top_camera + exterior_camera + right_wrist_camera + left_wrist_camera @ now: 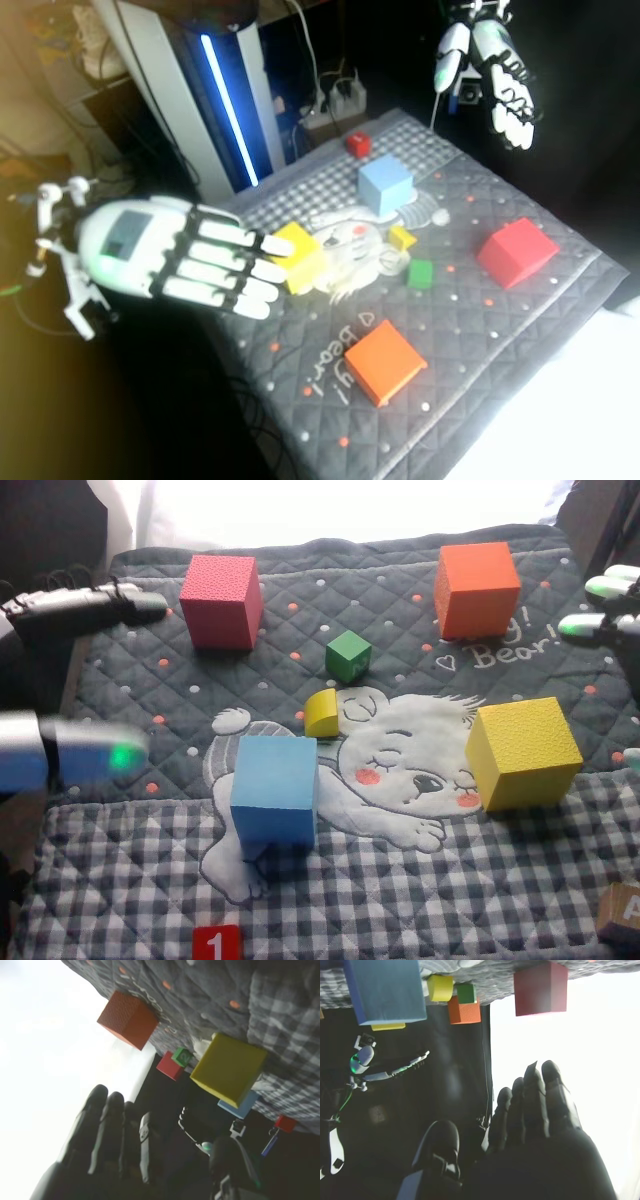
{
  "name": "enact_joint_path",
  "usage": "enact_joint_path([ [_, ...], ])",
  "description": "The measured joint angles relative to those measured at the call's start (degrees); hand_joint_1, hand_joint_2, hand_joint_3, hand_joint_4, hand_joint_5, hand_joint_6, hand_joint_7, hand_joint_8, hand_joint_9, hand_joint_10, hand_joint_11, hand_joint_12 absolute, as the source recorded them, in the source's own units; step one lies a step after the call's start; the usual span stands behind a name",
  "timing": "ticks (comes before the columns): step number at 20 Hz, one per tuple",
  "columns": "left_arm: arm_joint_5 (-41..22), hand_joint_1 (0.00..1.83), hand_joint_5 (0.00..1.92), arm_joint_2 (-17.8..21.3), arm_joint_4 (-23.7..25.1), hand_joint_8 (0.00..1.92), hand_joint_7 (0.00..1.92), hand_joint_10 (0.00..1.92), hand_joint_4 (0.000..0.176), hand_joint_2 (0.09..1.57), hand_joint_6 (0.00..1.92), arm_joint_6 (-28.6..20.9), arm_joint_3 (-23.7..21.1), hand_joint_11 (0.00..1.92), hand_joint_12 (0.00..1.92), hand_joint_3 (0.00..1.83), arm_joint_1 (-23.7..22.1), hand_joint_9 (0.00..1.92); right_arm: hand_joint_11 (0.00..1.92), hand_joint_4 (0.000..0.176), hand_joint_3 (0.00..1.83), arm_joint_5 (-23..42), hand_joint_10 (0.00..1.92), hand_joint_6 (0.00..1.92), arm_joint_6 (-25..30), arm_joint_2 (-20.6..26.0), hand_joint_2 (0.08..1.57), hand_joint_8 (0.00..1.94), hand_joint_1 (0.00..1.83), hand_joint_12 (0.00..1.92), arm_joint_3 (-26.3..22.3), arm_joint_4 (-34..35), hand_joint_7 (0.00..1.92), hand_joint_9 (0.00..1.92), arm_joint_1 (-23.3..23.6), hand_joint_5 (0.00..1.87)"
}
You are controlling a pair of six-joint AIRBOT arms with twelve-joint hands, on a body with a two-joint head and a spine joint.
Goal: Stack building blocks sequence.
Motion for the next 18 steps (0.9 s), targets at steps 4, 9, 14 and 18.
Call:
enact_joint_path([
  [4,3.93,0.79,0.44,-1.53,2.64,0.0,0.25,0.01,0.105,0.88,0.0,-1.55,1.44,0.0,0.75,0.0,-2.49,0.18,0.0,0.068,0.0,-0.07,0.0,0.0,-0.02,-0.33,1.12,0.0,0.7,0.29,0.31,-0.09,0.03,0.01,0.02,0.18],
  [9,11.8,0.76,0.33,-3.98,16.7,0.01,0.19,0.01,0.176,0.77,0.01,-4.13,3.89,0.0,0.99,0.0,-13.57,0.15,0.0,0.159,0.0,0.11,0.01,0.0,0.0,-0.39,1.12,0.0,0.63,0.01,0.72,0.39,0.1,0.16,1.14,0.06],
  [14,21.24,0.76,0.37,-6.97,28.17,0.0,0.25,0.0,0.176,0.73,0.0,-8.61,5.79,0.0,1.1,0.0,-18.91,0.2,0.06,0.162,0.01,0.85,0.0,0.0,-0.52,-0.28,1.17,0.0,0.82,0.03,1.05,0.37,0.02,0.02,2.45,0.0],
  [18,26.12,0.7,0.33,-9.97,35.69,0.0,0.19,0.0,0.176,0.76,0.0,-10.91,6.97,0.0,1.11,0.01,-22.43,0.16,0.01,0.175,0.0,1.25,0.0,0.0,-0.59,-0.26,1.17,0.0,0.88,0.0,1.05,0.94,0.0,0.0,2.47,0.0],
])
